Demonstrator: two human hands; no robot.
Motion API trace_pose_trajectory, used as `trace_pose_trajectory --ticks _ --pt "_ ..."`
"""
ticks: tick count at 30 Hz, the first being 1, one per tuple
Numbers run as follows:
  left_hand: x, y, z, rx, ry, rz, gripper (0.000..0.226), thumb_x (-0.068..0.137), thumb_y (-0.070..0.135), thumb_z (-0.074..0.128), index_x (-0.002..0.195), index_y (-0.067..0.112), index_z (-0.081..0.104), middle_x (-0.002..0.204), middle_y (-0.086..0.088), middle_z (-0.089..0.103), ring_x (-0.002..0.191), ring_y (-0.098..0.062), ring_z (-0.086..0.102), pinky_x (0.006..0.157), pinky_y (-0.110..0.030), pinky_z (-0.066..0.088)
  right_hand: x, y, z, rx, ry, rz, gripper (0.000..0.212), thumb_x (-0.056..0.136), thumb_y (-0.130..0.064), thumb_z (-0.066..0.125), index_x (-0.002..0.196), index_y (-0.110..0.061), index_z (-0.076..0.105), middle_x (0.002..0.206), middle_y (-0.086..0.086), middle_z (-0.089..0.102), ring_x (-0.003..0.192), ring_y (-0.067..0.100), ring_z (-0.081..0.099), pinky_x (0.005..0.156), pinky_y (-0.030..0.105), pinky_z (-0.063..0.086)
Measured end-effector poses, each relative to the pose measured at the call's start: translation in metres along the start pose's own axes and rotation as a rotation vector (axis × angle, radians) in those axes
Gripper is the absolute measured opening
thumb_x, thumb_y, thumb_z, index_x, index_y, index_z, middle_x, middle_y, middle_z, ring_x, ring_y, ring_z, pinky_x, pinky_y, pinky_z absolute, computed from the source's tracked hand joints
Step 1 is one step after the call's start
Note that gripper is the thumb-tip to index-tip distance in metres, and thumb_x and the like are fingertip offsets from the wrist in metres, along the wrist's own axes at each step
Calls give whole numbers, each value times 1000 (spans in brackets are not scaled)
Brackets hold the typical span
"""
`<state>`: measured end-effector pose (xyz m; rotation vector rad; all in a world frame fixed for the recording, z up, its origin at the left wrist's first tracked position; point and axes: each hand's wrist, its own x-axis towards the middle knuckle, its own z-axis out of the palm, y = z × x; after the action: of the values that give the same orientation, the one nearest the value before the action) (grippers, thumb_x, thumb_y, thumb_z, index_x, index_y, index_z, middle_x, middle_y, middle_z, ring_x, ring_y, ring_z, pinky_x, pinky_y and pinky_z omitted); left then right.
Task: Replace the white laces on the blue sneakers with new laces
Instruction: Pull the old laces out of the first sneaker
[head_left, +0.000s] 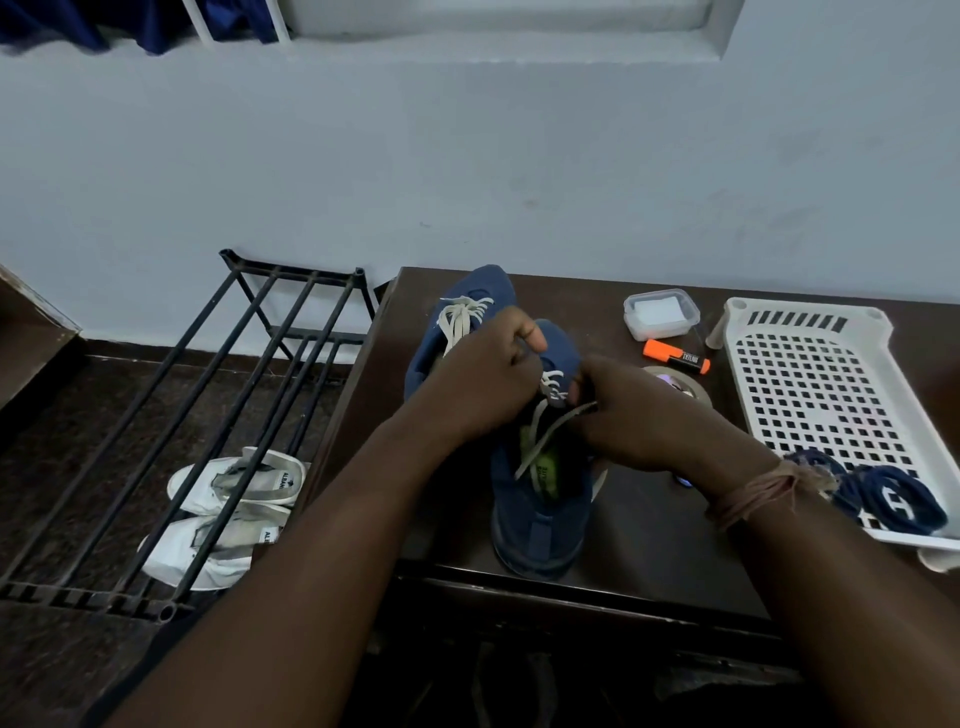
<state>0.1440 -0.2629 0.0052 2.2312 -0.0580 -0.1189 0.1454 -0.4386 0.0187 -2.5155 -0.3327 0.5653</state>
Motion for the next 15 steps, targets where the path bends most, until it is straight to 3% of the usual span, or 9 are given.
trace_pose_trajectory --ticks 2,4,6,8,9,11,13,14,15 --pt "-2 2 -5 94 3 21 10 90 33 54 93 34 64 75 4 67 68 -10 63 66 -33 51 -1 -1 1 -7 23 23 16 89 -17 66 97 -16 53 86 -1 58 73 9 56 53 22 43" --pt "-3 -2 -12 351 29 53 11 85 46 64 85 36 70 76 16 67 73 -1 62 69 -29 53 0 -2 2 -6 36 32 14 89 -17 66 97 -13 55 85 1 61 72 14 61 53 23 49" --pt "-1 -8 -17 438 -6 47 9 84 43 71 81 36 75 79 17 69 78 -1 64 74 -31 56 1 -4 3 11 21 45 13 90 -18 68 91 -13 55 84 5 63 74 20 68 58 29 57" --pt "0 -5 -17 296 -19 49 12 91 32 67 82 30 75 83 13 72 80 -3 65 75 -32 55 2 -4 3 82 1 90 15 89 -14 68 93 -10 54 86 10 65 69 26 72 61 41 62" --pt "2 -1 -18 134 9 15 17 96 26 60 83 26 72 87 11 72 80 -5 64 74 -30 52 2 -3 3 100 1 104 15 89 -13 68 94 -11 53 87 9 65 66 25 72 58 40 62" --pt "4 6 -23 -397 47 -118 25 102 16 47 84 18 64 86 1 69 76 -14 58 69 -30 44 2 -2 2 28 32 65 15 91 -16 66 85 -17 53 83 3 63 65 15 65 54 25 54" --pt "6 5 -27 -761 29 -183 27 102 15 43 78 15 54 67 -2 59 65 -17 49 66 -34 39 0 -2 1 -7 66 44 16 91 -20 65 80 -19 53 80 0 61 67 11 58 52 17 43" --pt "8 1 -28 -704 33 -185 26 101 22 47 76 16 50 61 0 53 60 -16 47 66 -36 38 1 -2 2 -8 68 49 15 91 -21 65 82 -19 54 79 0 61 67 11 58 51 17 43" --pt "9 -2 -27 -489 38 -167 26 97 30 53 76 17 50 61 3 53 59 -14 47 67 -35 38 1 -2 2 -1 64 56 13 90 -22 66 85 -18 55 81 1 63 66 12 60 51 21 47"
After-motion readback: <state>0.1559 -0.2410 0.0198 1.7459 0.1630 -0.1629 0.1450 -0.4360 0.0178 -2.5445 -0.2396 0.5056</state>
